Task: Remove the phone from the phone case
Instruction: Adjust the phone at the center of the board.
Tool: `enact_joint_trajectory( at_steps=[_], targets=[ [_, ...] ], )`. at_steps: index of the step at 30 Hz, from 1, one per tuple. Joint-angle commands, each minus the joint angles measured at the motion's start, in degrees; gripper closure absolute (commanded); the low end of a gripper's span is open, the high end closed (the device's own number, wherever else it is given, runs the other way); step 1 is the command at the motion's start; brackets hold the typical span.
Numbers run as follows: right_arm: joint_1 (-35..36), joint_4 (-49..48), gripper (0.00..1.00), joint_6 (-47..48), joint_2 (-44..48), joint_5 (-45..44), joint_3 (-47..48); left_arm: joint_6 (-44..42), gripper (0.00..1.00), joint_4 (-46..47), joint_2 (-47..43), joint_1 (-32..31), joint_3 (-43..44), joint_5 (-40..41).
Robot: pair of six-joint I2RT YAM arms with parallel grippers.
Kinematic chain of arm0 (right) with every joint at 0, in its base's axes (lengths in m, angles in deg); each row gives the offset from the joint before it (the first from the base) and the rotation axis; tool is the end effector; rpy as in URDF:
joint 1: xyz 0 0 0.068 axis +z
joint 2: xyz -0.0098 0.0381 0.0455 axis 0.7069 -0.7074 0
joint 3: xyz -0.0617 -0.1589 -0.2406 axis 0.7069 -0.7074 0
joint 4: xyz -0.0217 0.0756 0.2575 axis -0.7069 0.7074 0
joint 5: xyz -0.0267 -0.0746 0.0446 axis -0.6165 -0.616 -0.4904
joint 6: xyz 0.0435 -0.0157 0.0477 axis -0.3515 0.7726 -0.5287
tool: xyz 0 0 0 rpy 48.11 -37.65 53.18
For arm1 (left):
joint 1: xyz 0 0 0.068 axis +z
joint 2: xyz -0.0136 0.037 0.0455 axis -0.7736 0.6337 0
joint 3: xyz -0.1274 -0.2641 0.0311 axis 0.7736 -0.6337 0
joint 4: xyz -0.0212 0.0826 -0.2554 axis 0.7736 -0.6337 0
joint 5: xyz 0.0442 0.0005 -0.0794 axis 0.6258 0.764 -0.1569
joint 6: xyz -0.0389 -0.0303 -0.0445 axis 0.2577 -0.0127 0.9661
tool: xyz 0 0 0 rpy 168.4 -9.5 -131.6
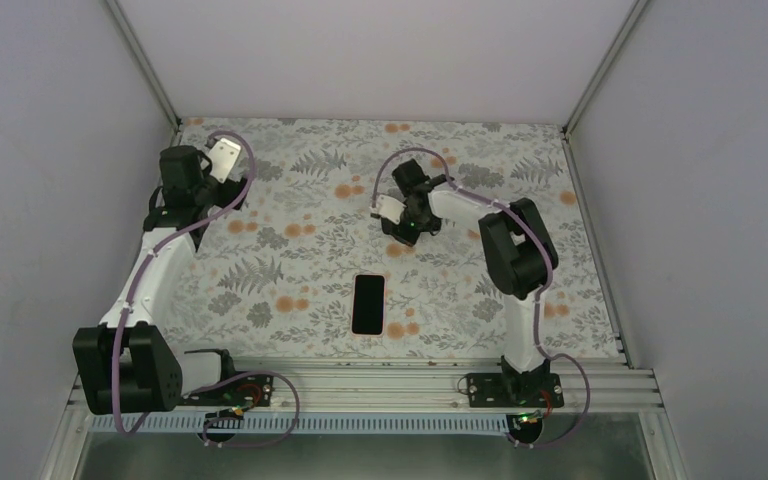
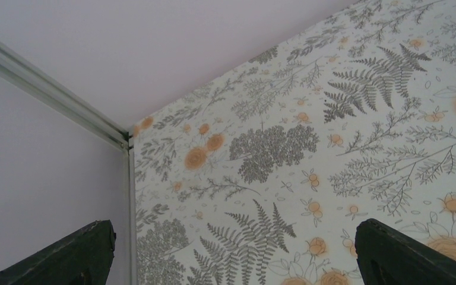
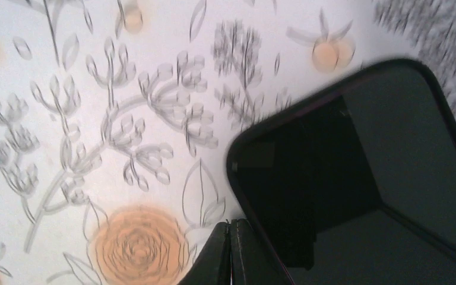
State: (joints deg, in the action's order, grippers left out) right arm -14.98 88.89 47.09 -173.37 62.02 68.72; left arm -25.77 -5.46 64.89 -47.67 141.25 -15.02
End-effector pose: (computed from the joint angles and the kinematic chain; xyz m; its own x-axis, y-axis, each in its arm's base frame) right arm 0.3603 0.2179 0.1474 -0.3557 -0.8808 -0.3125 -0.9222 0.3851 -0.0356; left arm 0.2986 0.0129 0.3140 -0.4181 0.4485 -0.7900 0.2167 0.8937 0.3928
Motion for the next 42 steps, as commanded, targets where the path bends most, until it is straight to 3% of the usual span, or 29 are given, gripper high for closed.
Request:
enact_joint_trajectory(
  at_steps=[1, 7, 12, 20, 33, 42],
  targets=[
    [0.34, 5.66, 0.96, -1.59, -2.65, 6.62, 8.71, -0.59, 0.00, 0.83, -2.36, 0.60, -2.15, 1.04],
    [-2.32, 2.49, 0.97, -4.14, 0.86, 7.40, 13.24, -1.04, 0.00, 1.17, -4.27, 0.86, -4.18, 0.07],
    [-5.59, 1.36, 0.96, -11.55, -9.55, -2.64, 26.59, -0.28, 0.00, 0.85, -2.95, 0.85, -3.23, -0.46],
    [-8.56, 3.74, 0.96, -13.14, -19.17, -6.99, 37.17, -0.83, 0.00, 1.11, -2.73, 0.94, -3.83, -0.46],
    [-9.78, 5.59, 0.96, -10.99, -15.49, -5.65, 24.55, -0.53, 0.00, -0.01, -2.75, 0.93, -3.32, -2.24],
    [-9.70, 6.25, 0.96, -10.90, -7.37, -1.32, 12.26, -0.86, 0.00, -1.49, -3.24, 0.95, -3.05, -3.51]
  ],
)
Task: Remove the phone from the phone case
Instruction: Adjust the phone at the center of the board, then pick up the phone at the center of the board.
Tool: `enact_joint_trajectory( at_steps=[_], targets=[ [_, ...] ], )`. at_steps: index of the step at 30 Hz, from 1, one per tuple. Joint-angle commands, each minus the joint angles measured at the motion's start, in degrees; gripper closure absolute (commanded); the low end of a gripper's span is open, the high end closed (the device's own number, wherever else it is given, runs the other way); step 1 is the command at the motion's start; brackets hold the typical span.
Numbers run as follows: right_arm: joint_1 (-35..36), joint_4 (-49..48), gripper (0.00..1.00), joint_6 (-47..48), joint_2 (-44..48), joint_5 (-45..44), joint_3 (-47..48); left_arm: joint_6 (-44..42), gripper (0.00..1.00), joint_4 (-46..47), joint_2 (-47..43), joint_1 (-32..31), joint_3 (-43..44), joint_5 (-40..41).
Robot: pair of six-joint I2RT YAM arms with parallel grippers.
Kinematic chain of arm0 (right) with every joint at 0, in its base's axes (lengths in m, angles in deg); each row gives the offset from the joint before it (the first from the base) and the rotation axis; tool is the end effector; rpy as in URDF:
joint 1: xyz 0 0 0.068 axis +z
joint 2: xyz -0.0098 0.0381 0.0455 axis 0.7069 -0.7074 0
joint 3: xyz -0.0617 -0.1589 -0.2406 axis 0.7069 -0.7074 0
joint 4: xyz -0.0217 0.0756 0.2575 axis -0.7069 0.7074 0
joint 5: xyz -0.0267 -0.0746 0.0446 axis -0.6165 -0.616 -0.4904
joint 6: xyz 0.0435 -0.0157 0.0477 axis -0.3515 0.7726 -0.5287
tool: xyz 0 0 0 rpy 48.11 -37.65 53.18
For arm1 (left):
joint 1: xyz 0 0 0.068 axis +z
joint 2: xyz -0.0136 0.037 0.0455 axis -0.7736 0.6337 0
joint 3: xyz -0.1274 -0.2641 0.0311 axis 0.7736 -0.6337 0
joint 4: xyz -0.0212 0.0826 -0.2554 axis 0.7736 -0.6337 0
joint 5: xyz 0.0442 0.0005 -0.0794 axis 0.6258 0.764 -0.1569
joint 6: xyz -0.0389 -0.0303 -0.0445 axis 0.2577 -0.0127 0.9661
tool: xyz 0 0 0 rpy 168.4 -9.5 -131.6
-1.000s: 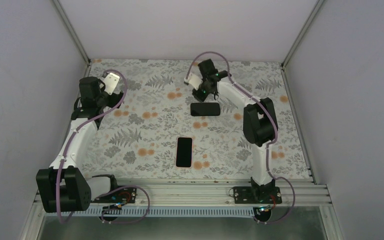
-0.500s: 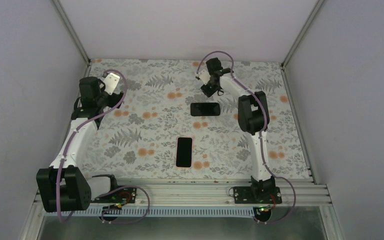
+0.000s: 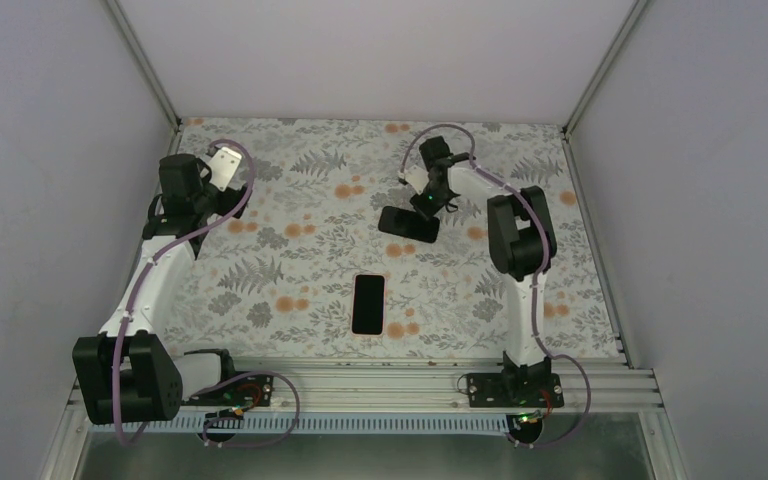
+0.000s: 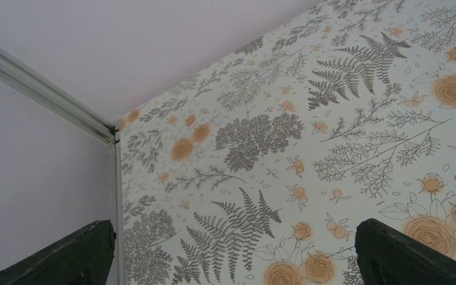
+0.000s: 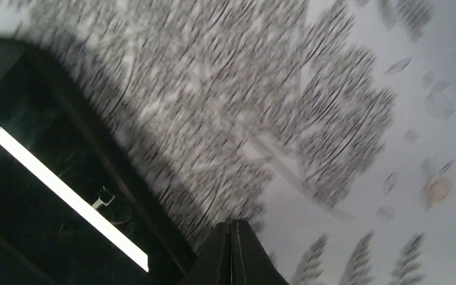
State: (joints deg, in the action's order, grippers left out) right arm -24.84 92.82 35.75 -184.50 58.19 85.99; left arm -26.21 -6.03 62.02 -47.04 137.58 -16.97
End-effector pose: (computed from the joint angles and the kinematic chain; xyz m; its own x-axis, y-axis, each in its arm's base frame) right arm 0.4513 0.1709 0.1452 -0.6521 -0.6875 -0.3194 -0.7135 0.6990 -0.0478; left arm 0.2834 0.0134 0.3028 -0.4259 0.4493 -0.7853 0.2456 0.8928 0.3777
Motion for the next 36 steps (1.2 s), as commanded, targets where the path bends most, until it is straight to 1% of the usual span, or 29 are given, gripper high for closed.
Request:
enact_joint_trajectory(
  at_steps=[1, 3, 4, 5, 6, 7, 10, 11, 13, 18, 22, 27, 36],
  targets=[
    [0.16, 1.30, 0.96, 0.47, 4.98, 2.09, -6.79, -0.36, 0.00, -0.91, -0.41, 0.32, 0.60, -1.71],
    [0.10, -1.46, 0.95, 0.47, 7.78, 0.13, -10.19, -0.15, 0.00, -0.71, -0.34, 0.31, 0.55, -1.84],
    [-0.04, -2.53, 0.88, 0.43, 8.77, -0.83, -11.42, -0.02, 0.00, -0.63, -0.19, 0.32, 0.66, -1.88],
    [-0.16, -3.52, 0.74, 0.02, 9.82, -2.48, -12.54, 0.11, 0.00, -0.62, -0.15, 0.32, 0.69, -2.02],
    [-0.24, -4.54, 0.56, -0.50, 10.80, -3.65, -13.30, 0.20, 0.00, -0.65, -0.10, 0.32, 0.72, -2.10],
    [-0.27, -5.13, 0.40, -0.96, 11.74, -4.32, -14.00, 0.28, 0.00, -0.61, 0.03, 0.32, 0.72, -2.15],
    [-0.11, -5.17, 0.04, -2.88, 14.94, -4.61, -15.86, 0.06, 0.00, -0.70, -0.04, 0.32, 0.66, -1.73],
    [0.02, -5.15, 0.01, -3.73, 16.02, -4.60, -16.55, -0.04, 0.00, -0.63, -0.17, 0.32, 0.45, -1.43],
    [0.13, -3.83, 0.00, -4.97, 17.53, -3.27, -17.22, -0.34, 0.00, -0.32, -0.47, 0.29, -0.17, -1.01],
    [1.40, 4.10, 0.00, -8.21, 16.75, 5.35, -15.24, -0.04, 0.00, 0.05, -0.18, 0.32, -0.77, -1.19],
    [4.95, 5.21, 0.00, -10.97, 16.03, 7.79, -15.18, 0.42, 0.00, 0.10, 0.09, 0.36, -0.84, -1.50],
    [7.62, 4.12, 0.00, -12.69, 14.50, 4.76, -14.64, 0.52, 0.00, -0.16, -0.15, 0.27, -0.68, -1.16],
    [9.31, 2.29, 0.00, -12.71, 10.72, -1.23, -14.35, 0.59, 0.00, -0.25, -0.23, 0.32, -0.86, -0.98]
  ],
)
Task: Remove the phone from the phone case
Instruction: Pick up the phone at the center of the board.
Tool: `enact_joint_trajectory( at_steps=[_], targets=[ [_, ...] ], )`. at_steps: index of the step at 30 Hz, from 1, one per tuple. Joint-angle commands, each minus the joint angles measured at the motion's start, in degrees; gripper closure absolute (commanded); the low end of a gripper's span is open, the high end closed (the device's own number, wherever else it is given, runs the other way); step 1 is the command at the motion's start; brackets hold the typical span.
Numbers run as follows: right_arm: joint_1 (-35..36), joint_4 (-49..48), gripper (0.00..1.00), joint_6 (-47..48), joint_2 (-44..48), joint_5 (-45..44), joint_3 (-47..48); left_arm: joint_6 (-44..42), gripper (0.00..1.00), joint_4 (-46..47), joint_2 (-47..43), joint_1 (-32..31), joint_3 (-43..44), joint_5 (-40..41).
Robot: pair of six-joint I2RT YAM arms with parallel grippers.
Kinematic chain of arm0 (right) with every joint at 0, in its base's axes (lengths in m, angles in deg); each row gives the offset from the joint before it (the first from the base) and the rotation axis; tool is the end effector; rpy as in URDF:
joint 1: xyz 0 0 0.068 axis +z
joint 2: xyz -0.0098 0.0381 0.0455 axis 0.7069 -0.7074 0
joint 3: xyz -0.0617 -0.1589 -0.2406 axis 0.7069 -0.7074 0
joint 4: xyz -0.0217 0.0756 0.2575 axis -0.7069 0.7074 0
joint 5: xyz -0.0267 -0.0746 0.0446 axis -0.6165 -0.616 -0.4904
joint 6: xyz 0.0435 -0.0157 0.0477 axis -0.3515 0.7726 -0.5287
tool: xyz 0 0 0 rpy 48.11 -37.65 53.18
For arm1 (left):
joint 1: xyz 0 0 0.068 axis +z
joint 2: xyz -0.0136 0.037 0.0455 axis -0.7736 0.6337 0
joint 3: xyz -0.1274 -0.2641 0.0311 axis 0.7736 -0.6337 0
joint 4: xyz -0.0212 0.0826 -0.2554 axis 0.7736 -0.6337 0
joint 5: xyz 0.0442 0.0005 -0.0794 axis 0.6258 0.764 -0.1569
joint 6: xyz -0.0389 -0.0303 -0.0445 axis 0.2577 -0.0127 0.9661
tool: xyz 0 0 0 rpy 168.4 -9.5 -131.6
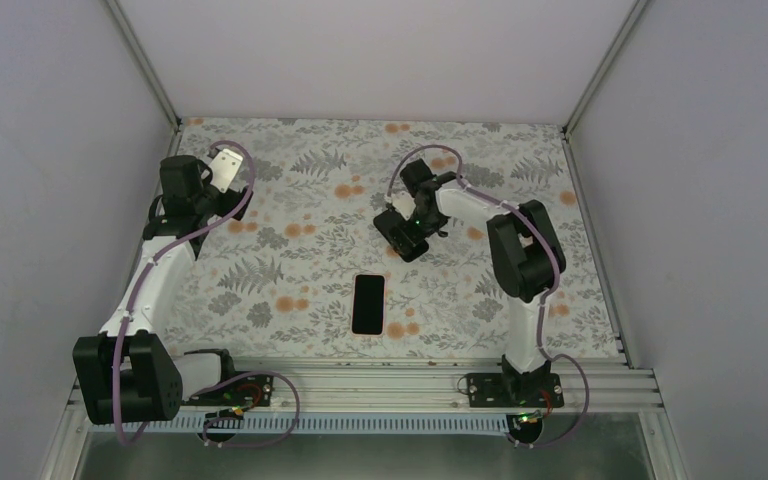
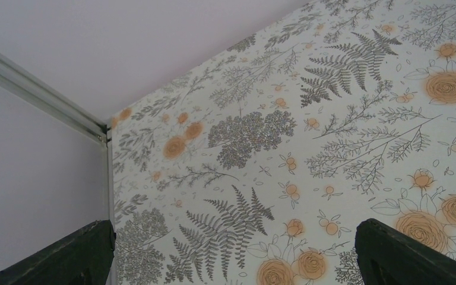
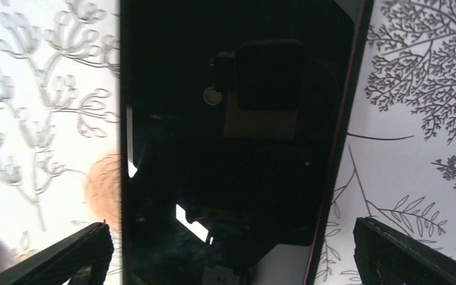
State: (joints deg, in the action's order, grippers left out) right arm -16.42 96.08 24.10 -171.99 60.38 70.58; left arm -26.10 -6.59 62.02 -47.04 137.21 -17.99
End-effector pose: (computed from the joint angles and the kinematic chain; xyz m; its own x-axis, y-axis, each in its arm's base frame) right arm 0.3583 0.2031 0.1618 -0.7211 -0.6534 -0.2306 -0.6833 0.7257 0.0804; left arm 0.2822 0.0124 0.2993 -0.4317 0.4465 -0.7838 0.2643 0.8934 0.3633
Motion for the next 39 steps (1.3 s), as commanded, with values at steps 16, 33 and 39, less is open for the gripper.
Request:
enact_joint_trajectory(
  at_steps=[16, 33, 39],
  targets=[
    [4.58, -1.87, 0.02, 1.99, -5.31, -8.71, -1.59, -1.35, 0.00, 0.34, 0.10, 0.47, -1.01, 0.42],
    [5.53, -11.37, 0.52, 4.00, 1.37, -18.03, -7.43, -4.44, 0.00, -20.24, 11.49, 0.32, 18.01, -19.64],
    [7.91, -12.30, 0.54, 5.71, 9.15, -17.63, -5.04, -4.40, 0.00, -37.54, 27.00, -1.09, 36.60, -36.75]
  ],
)
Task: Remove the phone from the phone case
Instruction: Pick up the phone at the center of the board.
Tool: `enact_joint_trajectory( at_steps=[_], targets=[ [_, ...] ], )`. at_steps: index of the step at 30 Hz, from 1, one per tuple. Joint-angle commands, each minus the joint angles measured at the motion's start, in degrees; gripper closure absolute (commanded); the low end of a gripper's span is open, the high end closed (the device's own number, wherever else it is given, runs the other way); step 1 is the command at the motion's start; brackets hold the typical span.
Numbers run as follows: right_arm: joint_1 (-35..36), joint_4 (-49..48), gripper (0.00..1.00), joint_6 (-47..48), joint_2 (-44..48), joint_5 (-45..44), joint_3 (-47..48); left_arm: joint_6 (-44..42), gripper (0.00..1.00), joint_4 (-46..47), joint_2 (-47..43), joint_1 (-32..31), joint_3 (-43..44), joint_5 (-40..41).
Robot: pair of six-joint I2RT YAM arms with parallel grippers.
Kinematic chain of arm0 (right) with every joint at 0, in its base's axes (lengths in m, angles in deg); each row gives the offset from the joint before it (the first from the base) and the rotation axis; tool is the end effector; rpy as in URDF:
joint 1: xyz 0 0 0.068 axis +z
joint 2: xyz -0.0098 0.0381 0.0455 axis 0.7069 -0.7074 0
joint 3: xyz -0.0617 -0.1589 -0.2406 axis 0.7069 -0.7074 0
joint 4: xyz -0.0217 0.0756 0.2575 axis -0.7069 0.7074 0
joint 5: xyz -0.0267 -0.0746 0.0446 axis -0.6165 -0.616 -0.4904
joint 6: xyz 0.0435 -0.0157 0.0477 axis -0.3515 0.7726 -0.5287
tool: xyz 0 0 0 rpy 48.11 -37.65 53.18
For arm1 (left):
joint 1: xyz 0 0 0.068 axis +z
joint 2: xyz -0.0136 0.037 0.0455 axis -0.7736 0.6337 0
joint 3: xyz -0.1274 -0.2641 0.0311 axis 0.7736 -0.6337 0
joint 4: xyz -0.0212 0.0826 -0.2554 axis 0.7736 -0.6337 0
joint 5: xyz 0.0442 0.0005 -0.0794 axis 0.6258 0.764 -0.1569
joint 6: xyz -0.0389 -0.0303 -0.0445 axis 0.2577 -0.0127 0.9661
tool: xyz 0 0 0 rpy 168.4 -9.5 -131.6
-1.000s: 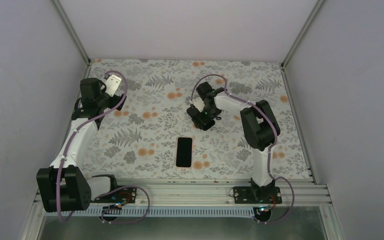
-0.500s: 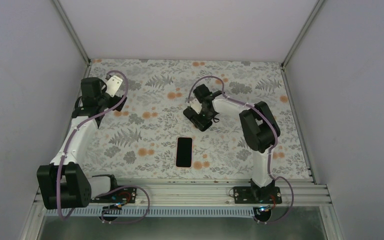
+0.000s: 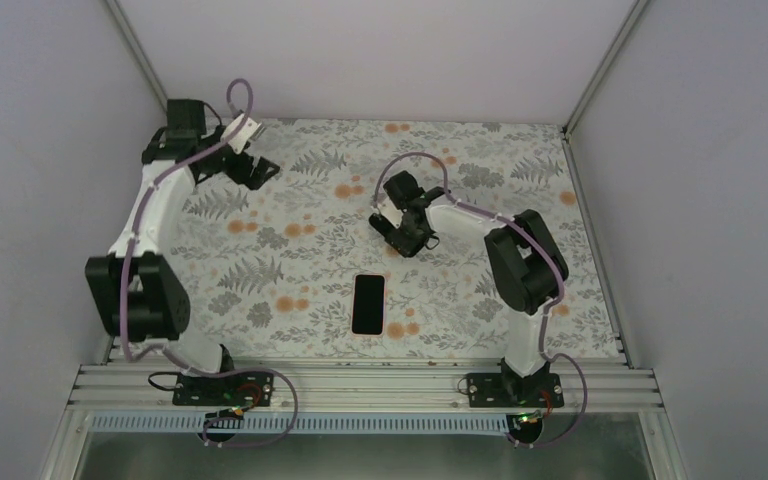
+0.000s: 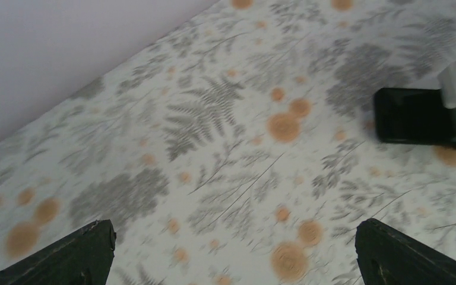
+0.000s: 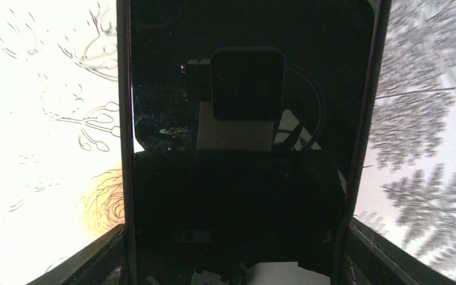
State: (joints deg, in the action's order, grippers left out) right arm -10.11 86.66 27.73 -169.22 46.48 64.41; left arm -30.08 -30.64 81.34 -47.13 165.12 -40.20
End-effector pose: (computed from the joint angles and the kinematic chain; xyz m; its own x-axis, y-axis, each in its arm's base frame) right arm 0.3365 0.2276 0.1562 -0.5884 -0.7643 -0.2640 -0.7459 0.6391 -0.1877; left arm 0.3518 -0.0031 0.3361 -0.4585 0.4443 -0.7697 0.6153 0.7836 0.0859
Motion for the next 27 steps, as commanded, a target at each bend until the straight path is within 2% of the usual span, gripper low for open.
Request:
enact_joint_trajectory(
  at_steps=[1, 6, 14, 18, 22, 27],
  targets=[
    [2.06, -3.23, 0.55, 2.22, 7.46, -3.64, 1.52, -0.26, 0.00, -15.90, 9.74, -1.73, 10.85, -15.86],
    [4.61, -4.47, 0.56, 2.94, 10.14, -4.08, 3.88, 1.47, 0.00, -22.82, 19.08, -4.79, 20.29, -20.62],
    [11.53, -8.03, 0.56, 4.04, 10.81, -8.42, 7.32, 4.69, 0.00, -33.87, 33.55, -5.35, 36.34, -31.78],
    [13.25, -10.80, 0.57, 4.68, 10.26, -10.82, 9.69, 5.12, 0.00, -34.51, 34.84, -5.83, 35.24, -32.89],
    [13.91, -12.04, 0.56, 5.80, 9.04, -11.22, 12.70, 1.52, 0.00, -38.49, 35.91, -5.86, 34.00, -35.73],
    [14.52, -12.24, 0.56, 6.41, 6.17, -11.52, 15.95, 0.03, 0.07, -40.24, 35.49, -5.96, 33.00, -39.19]
  ],
)
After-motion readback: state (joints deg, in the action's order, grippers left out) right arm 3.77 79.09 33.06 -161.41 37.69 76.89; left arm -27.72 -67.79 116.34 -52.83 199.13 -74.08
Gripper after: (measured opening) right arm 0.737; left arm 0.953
